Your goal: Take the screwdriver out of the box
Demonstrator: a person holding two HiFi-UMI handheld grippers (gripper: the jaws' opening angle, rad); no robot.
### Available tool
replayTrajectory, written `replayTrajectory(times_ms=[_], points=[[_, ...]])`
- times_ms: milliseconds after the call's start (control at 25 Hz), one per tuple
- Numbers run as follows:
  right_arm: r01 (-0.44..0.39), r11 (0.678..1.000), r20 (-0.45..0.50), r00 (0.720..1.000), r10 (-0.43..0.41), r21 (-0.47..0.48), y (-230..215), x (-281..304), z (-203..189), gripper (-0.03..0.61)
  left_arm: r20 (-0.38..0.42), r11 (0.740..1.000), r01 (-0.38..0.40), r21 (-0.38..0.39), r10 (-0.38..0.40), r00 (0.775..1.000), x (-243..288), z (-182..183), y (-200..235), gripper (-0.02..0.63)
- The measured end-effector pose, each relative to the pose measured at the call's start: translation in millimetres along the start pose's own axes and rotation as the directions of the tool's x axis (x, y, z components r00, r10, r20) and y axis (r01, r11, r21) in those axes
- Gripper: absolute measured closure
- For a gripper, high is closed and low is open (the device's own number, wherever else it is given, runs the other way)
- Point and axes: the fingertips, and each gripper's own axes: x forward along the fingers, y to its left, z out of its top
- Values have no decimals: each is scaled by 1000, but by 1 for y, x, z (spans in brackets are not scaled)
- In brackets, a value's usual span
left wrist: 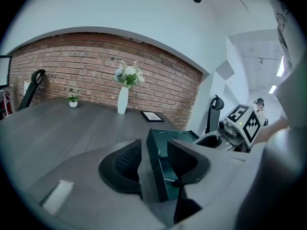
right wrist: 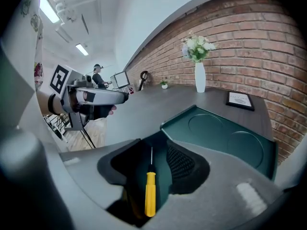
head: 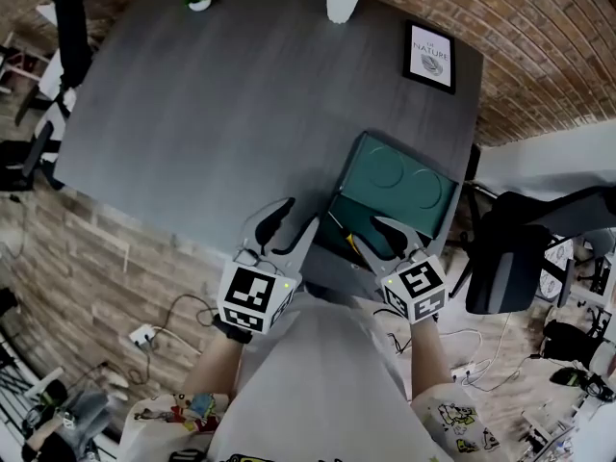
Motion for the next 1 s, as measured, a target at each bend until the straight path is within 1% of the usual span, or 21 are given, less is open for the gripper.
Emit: replayTrajectory(times_ms=[200, 320, 440, 720, 1000], points=[[-56, 998, -74, 996, 53, -34, 5, 15, -10, 405, -9, 1000, 17, 16, -17, 1000, 5, -4, -4, 442], [-90, 994, -132, 988, 81, -66, 10, 23, -20, 405, -9, 999, 23, 34, -23, 1000, 8, -5, -7, 442], [-119, 988, -187, 977, 99, -97, 14, 30, -30, 405, -13, 999, 23, 33, -22, 1000, 10, -9, -6, 443], [-155, 980, -288, 951, 114, -127, 14, 42, -50, 405, -21, 1000, 17, 24, -16, 1000, 8, -17, -4, 443], [-200, 963, -391, 913, 115, -183, 13, 47, -69, 405, -25, 1000, 4, 18, -3, 1000, 3, -23, 2, 443]])
